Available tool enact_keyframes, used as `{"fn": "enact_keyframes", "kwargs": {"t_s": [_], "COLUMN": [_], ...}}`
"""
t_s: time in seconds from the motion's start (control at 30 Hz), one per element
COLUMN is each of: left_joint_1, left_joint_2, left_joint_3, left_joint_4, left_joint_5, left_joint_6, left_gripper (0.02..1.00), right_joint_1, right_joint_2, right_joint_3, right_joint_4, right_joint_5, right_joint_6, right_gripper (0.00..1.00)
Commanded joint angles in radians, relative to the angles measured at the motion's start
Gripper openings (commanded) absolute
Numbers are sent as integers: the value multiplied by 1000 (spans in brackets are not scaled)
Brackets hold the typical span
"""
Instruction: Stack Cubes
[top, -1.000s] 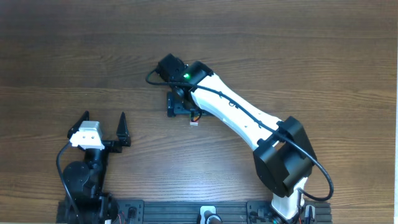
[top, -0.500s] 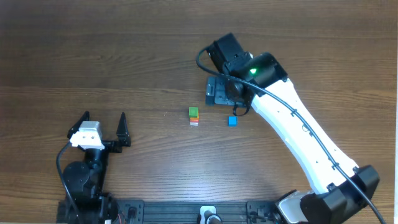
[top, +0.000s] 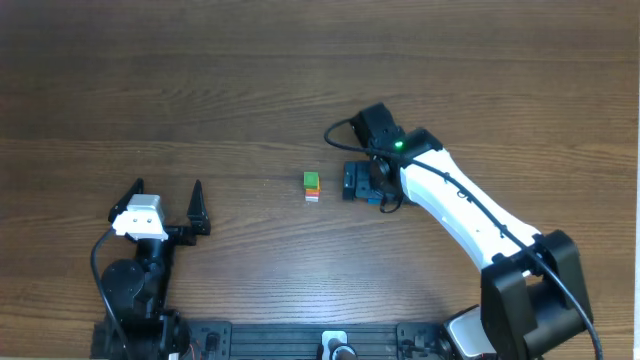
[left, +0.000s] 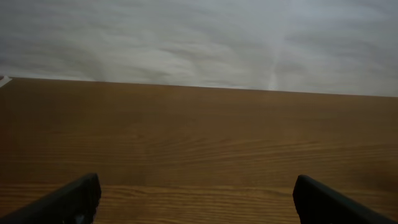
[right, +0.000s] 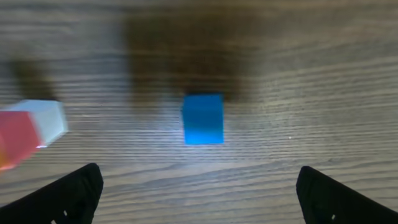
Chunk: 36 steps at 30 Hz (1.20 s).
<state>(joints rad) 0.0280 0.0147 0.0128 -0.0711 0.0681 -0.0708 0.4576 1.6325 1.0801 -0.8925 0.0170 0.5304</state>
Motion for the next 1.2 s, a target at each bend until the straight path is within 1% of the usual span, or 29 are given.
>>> {"fn": "enact_keyframes", "kwargs": {"t_s": [0.03, 0.2, 0.5, 0.63, 0.7, 0.8, 0.97, 1.2], "left_joint_1": [5, 5, 5, 5, 5, 5, 5, 5], "left_joint_2": [-5, -5, -5, -5, -5, -5, -5, -5], "left_joint_3": [-6, -6, -6, -6, -6, -6, -6, -6], "left_joint_4": [0, 0, 0, 0, 0, 0, 0, 0], "left_joint_5": [6, 6, 6, 6, 6, 6, 6, 6], "left_joint_6": [11, 11, 11, 11, 11, 11, 11, 11], "left_gripper": [1000, 1000, 1000, 1000, 1000, 1000, 1000, 998], "right_joint_1": [-12, -11, -11, -11, -11, -11, -9, -5], "right_joint_2": [67, 152, 159, 159, 159, 159, 159, 159], "right_joint_3": [-45, -45, -46, -46, -46, -46, -46, -46], "right_joint_4": [49, 104, 147, 148, 149, 149, 153, 159], "right_joint_5": [0, 27, 37, 53, 56, 59, 59, 50], "right_joint_6": [-31, -31, -50, -58, -81, -84, -84, -84], "right_gripper": [982, 974, 950, 825, 728, 645, 542, 450]}}
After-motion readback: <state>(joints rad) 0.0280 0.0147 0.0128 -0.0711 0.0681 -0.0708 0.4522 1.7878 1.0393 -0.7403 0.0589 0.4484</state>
